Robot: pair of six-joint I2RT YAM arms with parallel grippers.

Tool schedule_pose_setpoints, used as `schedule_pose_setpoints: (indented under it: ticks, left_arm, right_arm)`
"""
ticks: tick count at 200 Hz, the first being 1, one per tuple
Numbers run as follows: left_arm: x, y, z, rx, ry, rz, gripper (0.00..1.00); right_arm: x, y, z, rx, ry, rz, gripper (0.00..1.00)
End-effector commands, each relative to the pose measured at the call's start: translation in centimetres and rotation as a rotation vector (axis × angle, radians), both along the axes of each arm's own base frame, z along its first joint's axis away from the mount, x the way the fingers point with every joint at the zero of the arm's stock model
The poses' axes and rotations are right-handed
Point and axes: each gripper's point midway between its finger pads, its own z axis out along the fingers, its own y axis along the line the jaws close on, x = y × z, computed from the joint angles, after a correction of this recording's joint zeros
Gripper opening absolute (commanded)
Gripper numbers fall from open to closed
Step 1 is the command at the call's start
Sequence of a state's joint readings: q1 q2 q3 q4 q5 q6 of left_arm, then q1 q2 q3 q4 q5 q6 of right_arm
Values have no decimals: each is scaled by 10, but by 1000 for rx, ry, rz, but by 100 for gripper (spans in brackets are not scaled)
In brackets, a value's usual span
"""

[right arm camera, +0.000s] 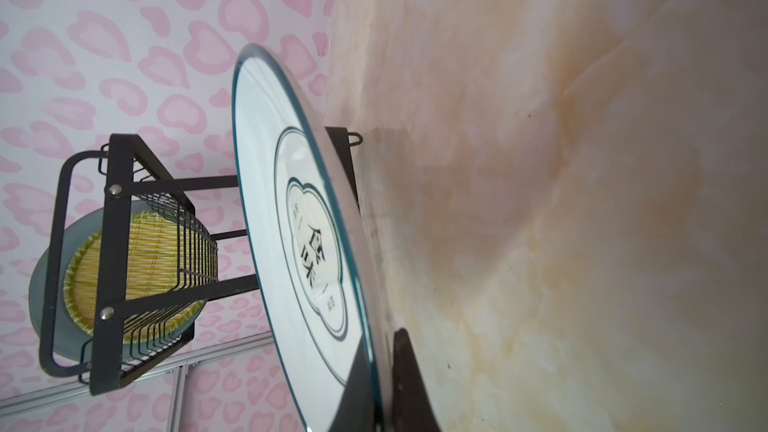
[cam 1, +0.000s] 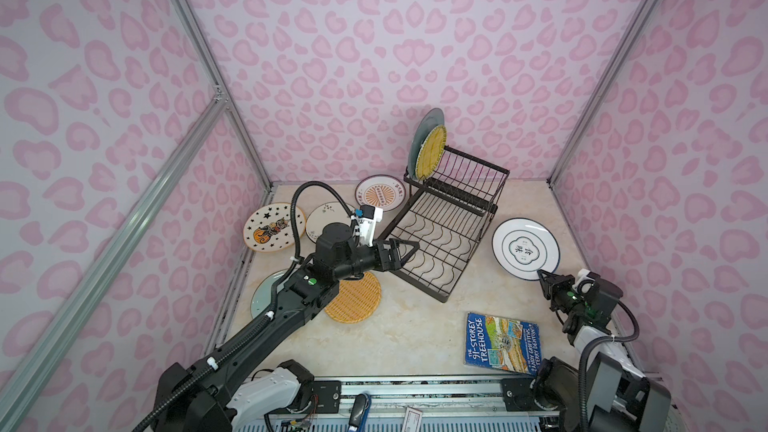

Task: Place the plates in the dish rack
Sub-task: 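Lift the text-printed plate upright with the right gripper and carry it toward the rack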

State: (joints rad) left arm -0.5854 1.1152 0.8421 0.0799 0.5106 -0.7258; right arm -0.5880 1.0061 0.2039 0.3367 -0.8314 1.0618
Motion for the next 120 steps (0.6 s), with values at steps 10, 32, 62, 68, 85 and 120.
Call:
schedule_pose_setpoints:
  ticks: [10,32,62,68,85,120]
  left_arm:
    - [-3,-14,2,-53,2,-62,100]
    - [-3,-22,-9,-33,23,-79,99]
    - [-4,-37,-22,-19,43,-117,99]
    - [-4,-40,-25,-18,47,-124,99]
    - [-2,-46,-35,-10,69,-135,98]
    - [7,-55,-45,-26,105,-137,97]
  right_arm:
    - [-19,19,-14,8,59,28,0]
    - [-29,31,-13,-18,58,45,0]
    - [-35,53,-12,-49,71,118,0]
    - [-35,56,-10,-48,66,128,0]
    - [-35,68,-6,-45,62,176,0]
    - [-30,80,12,-70,24,239,0]
